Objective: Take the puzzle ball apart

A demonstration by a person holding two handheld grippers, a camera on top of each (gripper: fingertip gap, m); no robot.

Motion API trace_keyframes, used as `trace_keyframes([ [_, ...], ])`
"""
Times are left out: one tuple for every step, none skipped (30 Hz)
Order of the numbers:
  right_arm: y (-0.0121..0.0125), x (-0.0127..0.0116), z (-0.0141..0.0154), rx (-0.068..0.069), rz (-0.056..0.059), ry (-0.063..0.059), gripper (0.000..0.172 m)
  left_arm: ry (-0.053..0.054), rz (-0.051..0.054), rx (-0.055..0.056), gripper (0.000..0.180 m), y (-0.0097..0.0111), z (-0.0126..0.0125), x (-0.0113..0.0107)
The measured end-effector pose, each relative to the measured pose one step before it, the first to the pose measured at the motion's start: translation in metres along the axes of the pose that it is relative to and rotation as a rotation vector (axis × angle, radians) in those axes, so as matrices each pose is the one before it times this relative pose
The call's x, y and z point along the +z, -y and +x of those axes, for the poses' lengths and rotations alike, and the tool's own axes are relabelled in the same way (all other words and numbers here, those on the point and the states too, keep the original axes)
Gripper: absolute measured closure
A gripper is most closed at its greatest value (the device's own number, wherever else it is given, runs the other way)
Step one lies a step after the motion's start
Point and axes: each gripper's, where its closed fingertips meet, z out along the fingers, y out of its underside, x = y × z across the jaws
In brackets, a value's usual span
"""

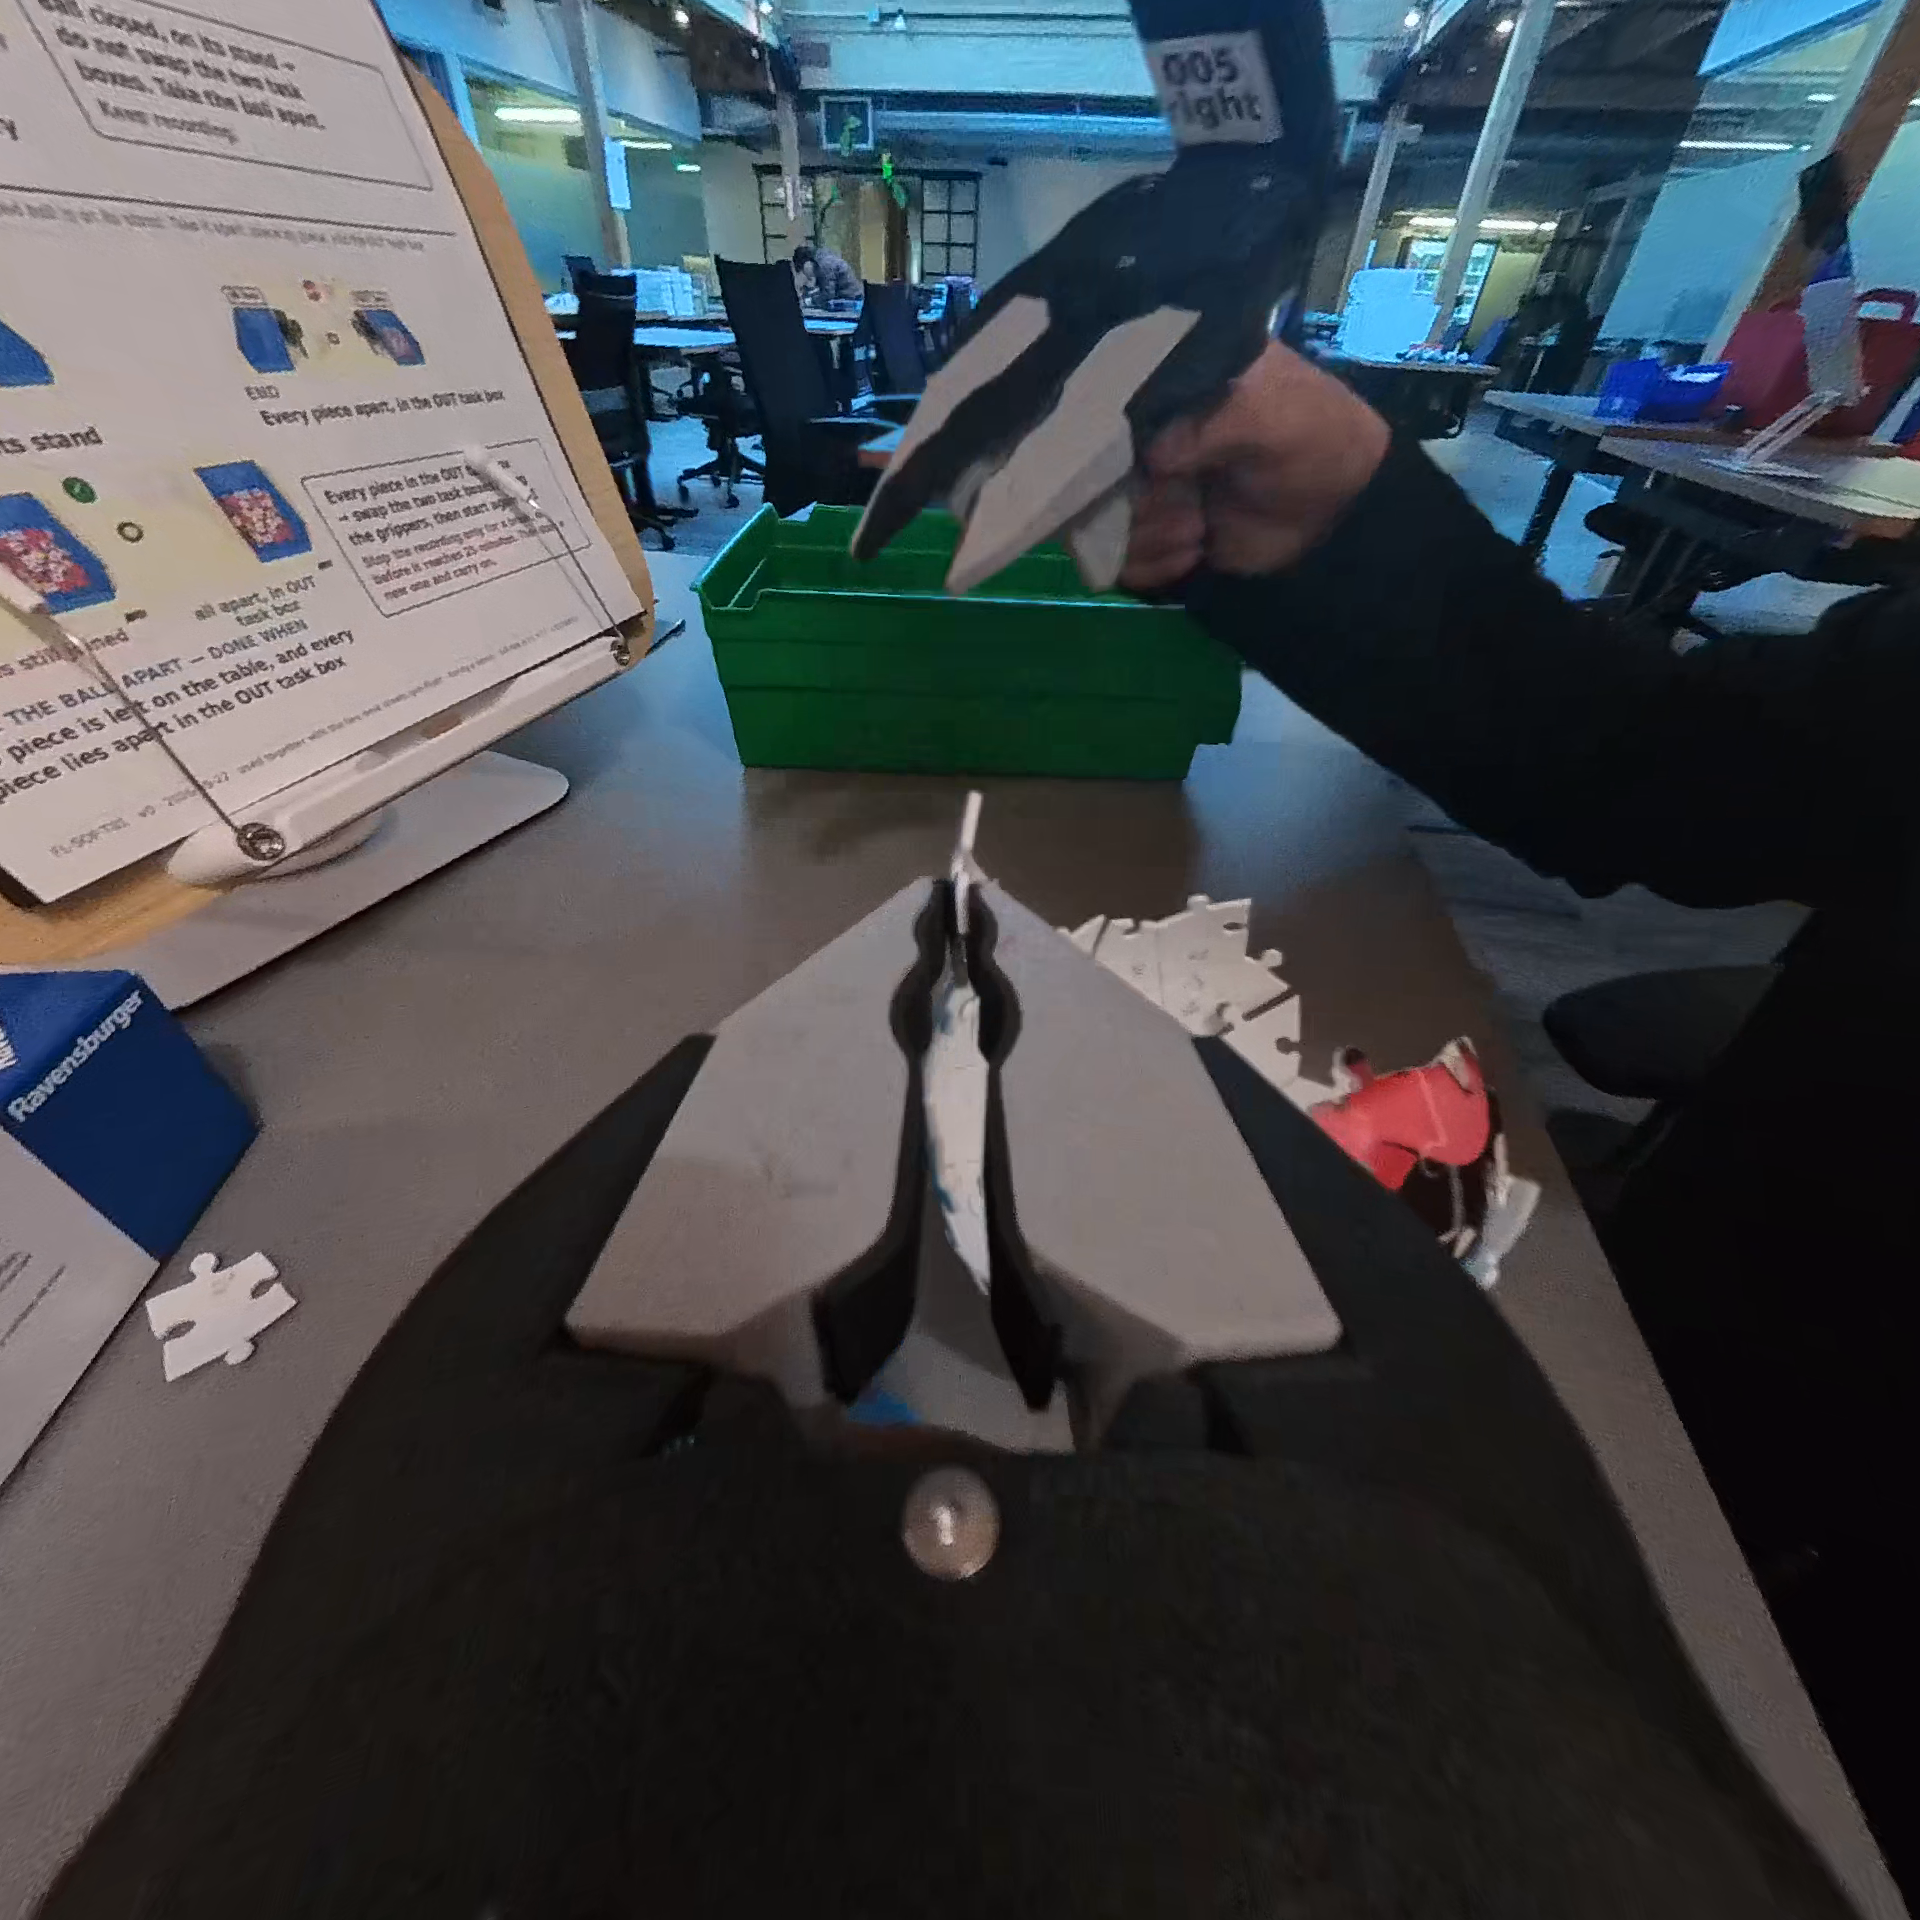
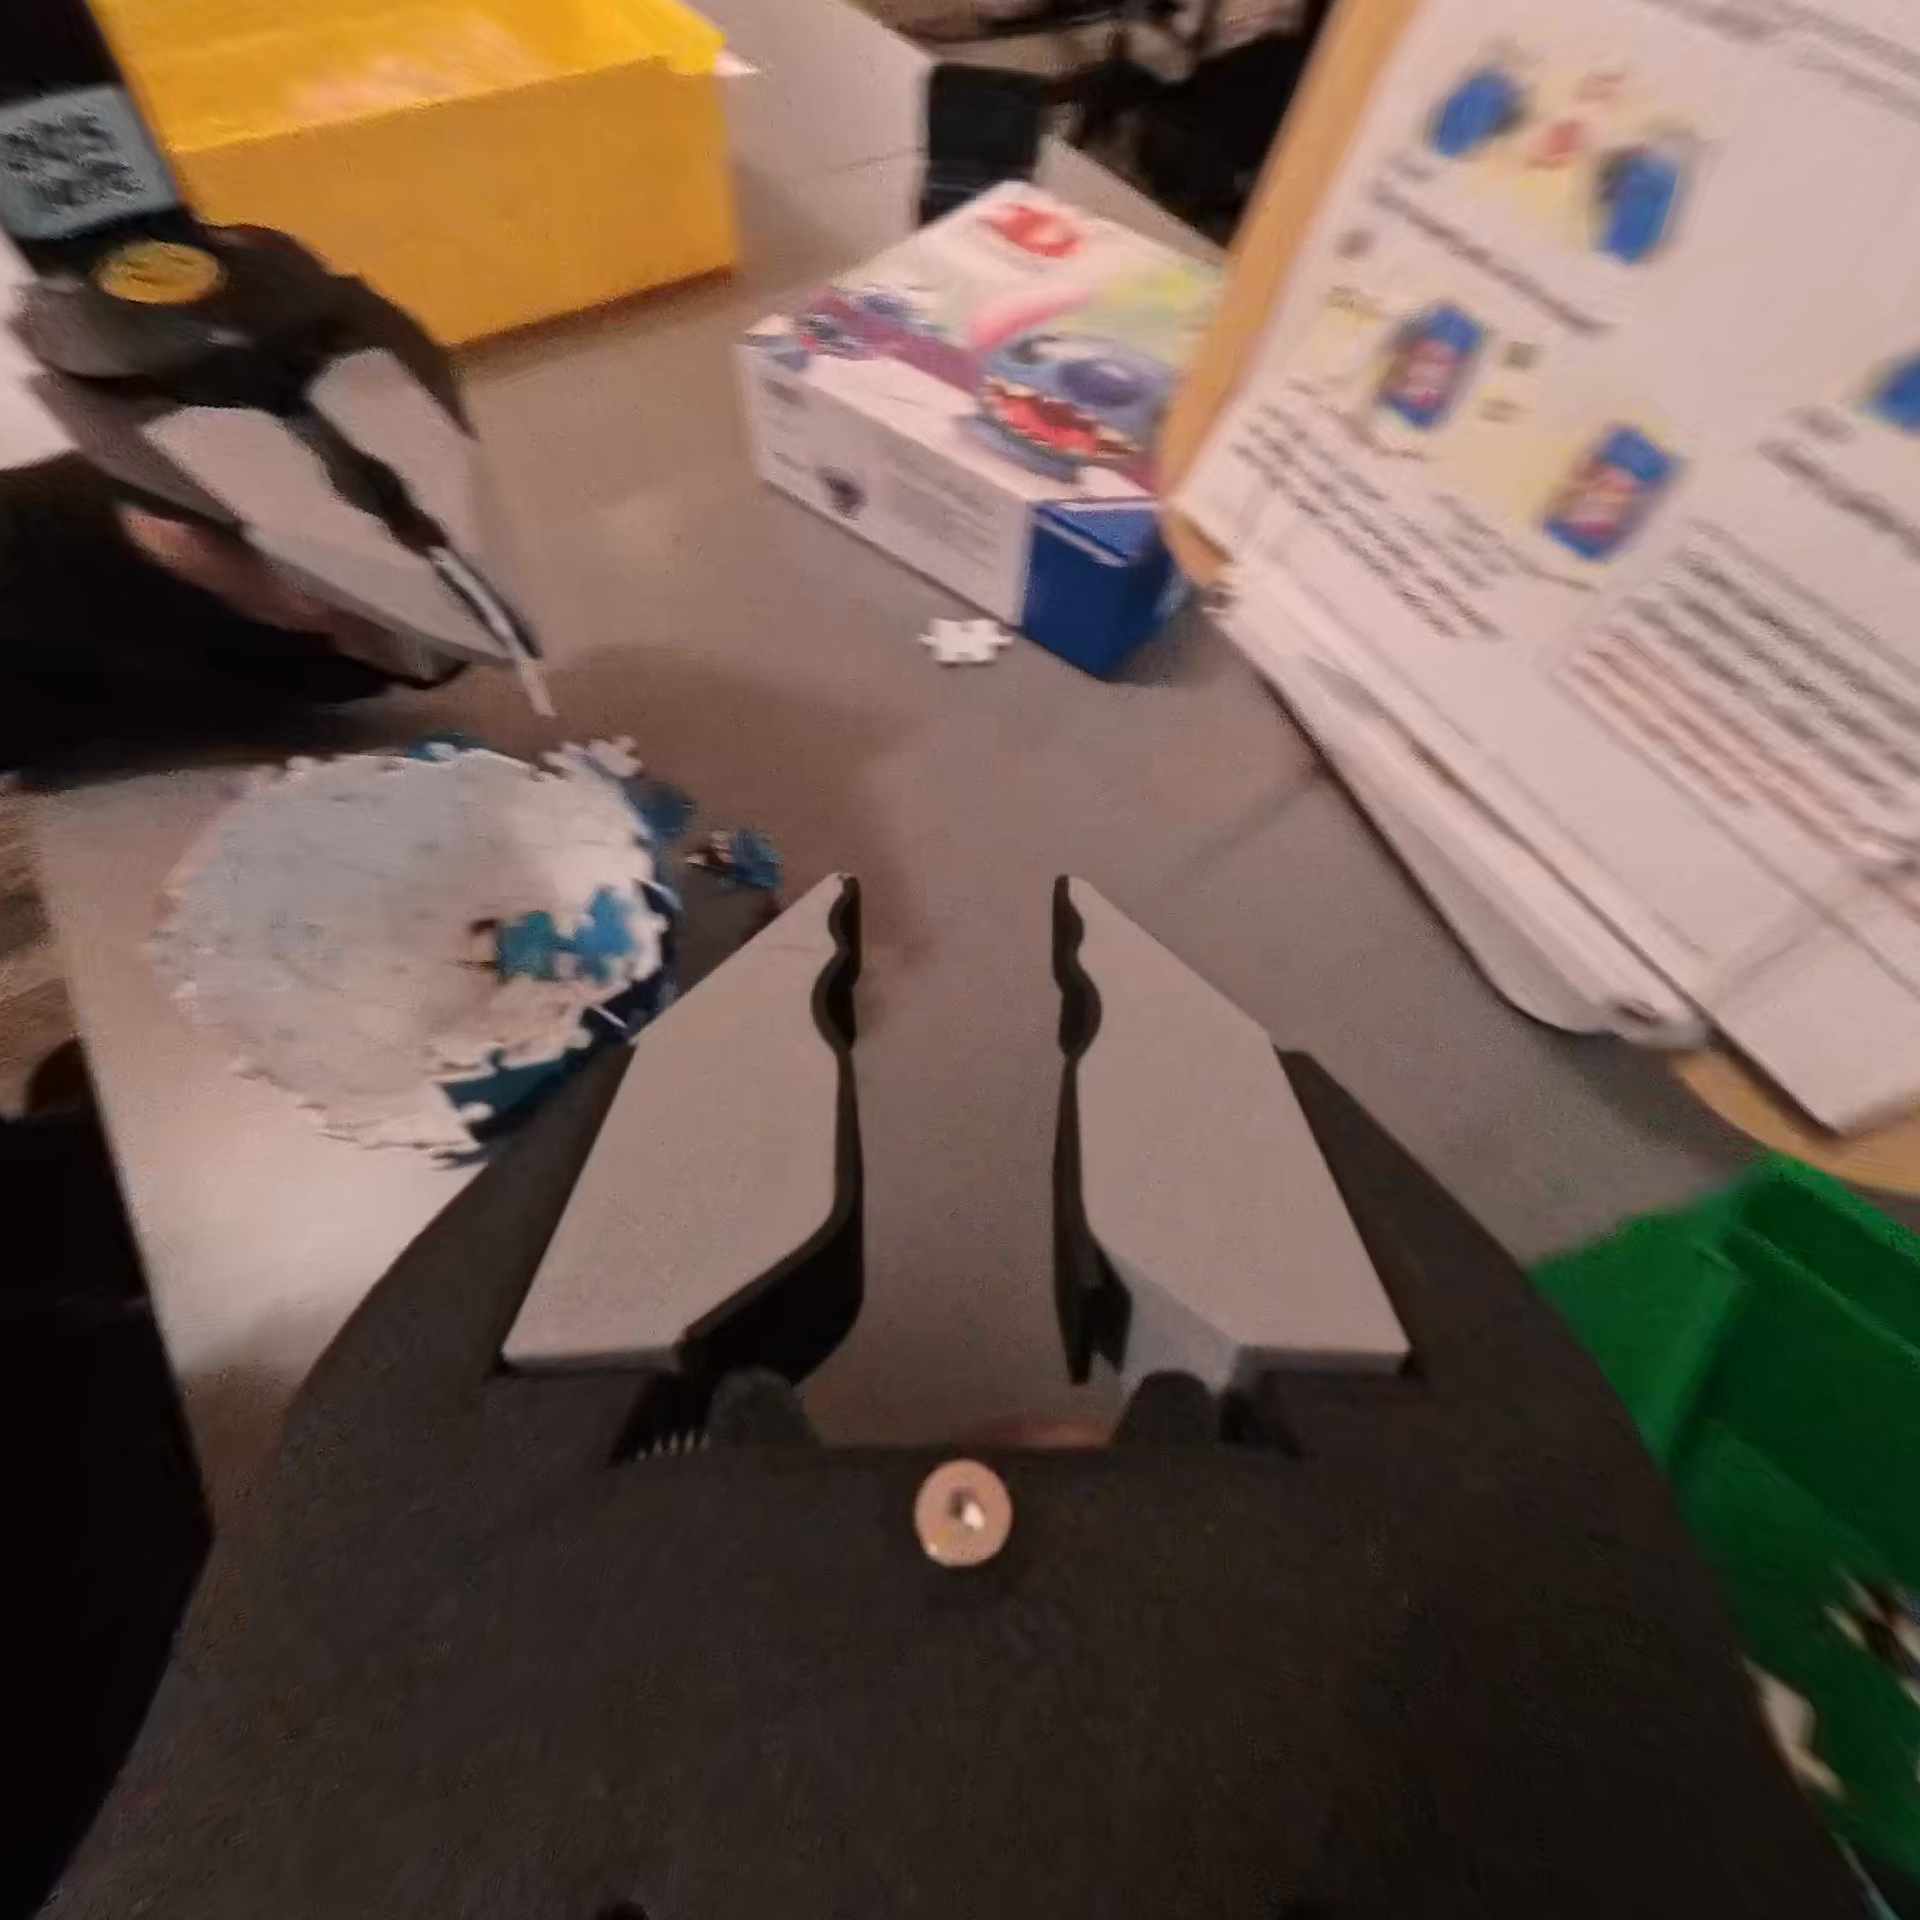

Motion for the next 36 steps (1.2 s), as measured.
trace_keyframes([
  [-0.00018,0.01674,-0.00583,-0.0246,-0.048,-0.019,0.139,-0.0079,-0.0018,0.019,0.18,-0.00012,0.00265,0.00031],
  [0.00194,0.01334,0.00185,-0.0322,-0.0311,-0.0522,0.135,0.0157,-0.0114,0.0188,0.18,-0.00151,-0.00084,0.0002],
  [0.00856,0.00975,-0.01114,-0.025,0.0256,0.0344,0.136,0.0235,-0.0173,0.0156,0.18,-0.0024,-0.00237,0.0003],
  [0.01224,0.00587,-0.02693,-0.0131,0.0565,0.1375,0.146,-0.0009,-0.0157,0.0162,0.18,-0.00201,0.0012,-0.00016],
  [0.01182,0.00536,-0.02784,-0.0072,0.0533,0.1445,0.148,-0.0053,-0.004,0.0139,0.18,-0.00038,0.00213,-0.0003],
  [0.00785,0.00657,-0.01677,-0.0126,0.0298,0.0769,0.147,0.0049,0.0026,0.0075,0.18,0.00044,0.00038,-0.00045],
  [0.00318,0.00646,-0.00683,-0.0201,0.0048,0.0202,0.146,0.0017,-0.0021,-0.0011,0.18,0.00003,0.00005,-0.00015],
  [-0.00035,0.00628,-0.00434,-0.0193,-0.0138,0.0119,0.147,-0.0085,-0.0018,-0.0067,0.18,0.00035,0.00124,-0.00012],
  [-0.00159,0.006,-0.00517,-0.0134,-0.0197,0.0218,0.148,-0.0092,0.0053,-0.0063,0.18,0.00143,0.00145,-0.00032],
  [-0.00023,0.00518,-0.00439,-0.008,-0.0087,0.0199,0.15,-0.0066,0.006,-0.0019,0.18,0.00133,0.00145,-0.00049],
  [0.00057,0.00352,-0.00143,-0.0034,-0.0018,0.0025,0.154,0.0025,-0.01,0.0022,0.18,-0.00115,0.00004,-0.00056],
  [0.00105,0.00141,0.0003,-0.0055,0.0012,-0.0072,0.158,0.0132,-0.0227,0.0152,0.18,-0.00342,-0.00173,-0.00053],
  [0.00201,-0.00042,0.0001,-0.0109,0.0098,-0.0085,0.17,0.008,-0.0147,0.0135,0.175,-0.00247,-0.00078,-0.00046],
  [0.00205,-0.00123,0.00079,-0.0103,0.0131,-0.014,0.172,-0.0121,0.0054,-0.0013,0.174,0.00096,0.00229,-0.00086],
  [0.00084,-0.00209,0.00117,-0.0049,0.0055,-0.0167,0.172,-0.0048,0.0063,-0.0109,0.172,0.00172,0.00069,-0.00082],
  [-0.00045,-0.00351,0.00345,0.0021,-0.0031,-0.0312,0.172,0.0166,-0.0063,-0.0061,0.169,0.00054,-0.00299,-0.00068],
  [-0.00105,-0.00684,0.00705,-0.0003,-0.0064,-0.0542,0.172,0.0302,-0.0102,0.0055,0.166,-0.00017,-0.00523,-0.00161],
  [-0.00171,-0.01185,0.01145,-0.0069,-0.0082,-0.0774,0.172,0.0236,-0.007,0.012,0.162,-0.00002,-0.00445,-0.00299],
  [-0.00271,-0.01801,0.01944,-0.0043,-0.0103,-0.1106,0.172,0.0212,-0.0076,0.003,0.161,-0.00043,-0.0053,-0.00423],
  [-0.00569,-0.02332,0.03116,0.0032,-0.0184,-0.1521,0.172,0.0245,-0.0101,-0.0137,0.161,-0.00107,-0.00734,-0.0048],
  [-0.01156,-0.02472,0.0432,0.0045,-0.0386,-0.1866,0.172,0.0192,-0.0152,-0.0256,0.161,-0.00221,-0.00781,-0.00461],
  [-0.01921,-0.02013,0.05179,0.0022,-0.0641,-0.2029,0.172,0.0067,-0.0298,-0.0266,0.161,-0.00508,-0.00653,-0.00397],
  [-0.02638,-0.00945,0.04933,0.0078,-0.0877,-0.1679,0.172,0.0047,-0.0402,-0.0229,0.161,-0.00729,-0.00595,-0.00277],
  [-0.0302,0.00222,0.03378,0.0231,-0.1085,-0.0771,0.172,0.0047,-0.0436,-0.0184,0.161,-0.00855,-0.00537,-0.00167],
  [-0.02644,0.00752,0.01934,0.0424,-0.1074,-0.0107,0.168,-0.0024,-0.0498,-0.0107,0.159,-0.01021,-0.00379,-0.0006],
  [-0.01583,0.00606,0.01218,0.045,-0.0669,-0.003,0.146,-0.0047,-0.0562,-0.0063,0.157,-0.01147,-0.00292,0.00027],
  [-0.00432,0.00127,0.00377,0.0217,-0.0094,0.0001,0.136,-0.0063,-0.0608,-0.0057,0.153,-0.01229,-0.00221,0.00076],
  [0.00602,-0.00347,-0.00802,-0.0048,0.0411,0.0226,0.136,-0.0094,-0.0554,-0.0067,0.15,-0.01142,-0.00114,0.00083],
  [0.01334,-0.00469,-0.01994,-0.0206,0.0709,0.0584,0.137,-0.0104,-0.0412,-0.0082,0.149,-0.00922,-0.00039,0.00057],
  [0.01573,-0.00189,-0.02974,-0.0271,0.0706,0.0969,0.139,-0.0129,-0.0275,-0.0048,0.148,-0.00694,0.00054,0.0002],
  [0.01306,0.00403,-0.0356,-0.0283,0.0436,0.1255,0.142,-0.0145,-0.013,0.0005,0.147,-0.00435,0.00154,0.00012],
  [0.00852,0.01027,-0.03778,-0.0275,0.0095,0.1462,0.142,-0.0141,-0.0012,0.0042,0.147,-0.00209,0.00204,0.00056],
  [0.00442,0.01546,-0.03503,-0.028,-0.0136,0.147,0.14,-0.016,-0.0018,0.0006,0.146,-0.00171,0.00268,0.00132],
  [0.00144,0.01895,-0.02533,-0.0296,-0.0262,0.112,0.14,-0.0239,-0.0146,0.0005,0.142,-0.00311,0.00411,0.0023],
  [-0.00133,0.02009,-0.01497,-0.0311,-0.035,0.0704,0.143,-0.0214,-0.0163,0.0057,0.139,-0.00254,0.00429,0.00336],
  [-0.00233,0.01947,-0.01031,-0.0275,-0.0339,0.0549,0.144,-0.0067,-0.0096,0.0101,0.136,-0.00099,0.00261,0.00439],
])
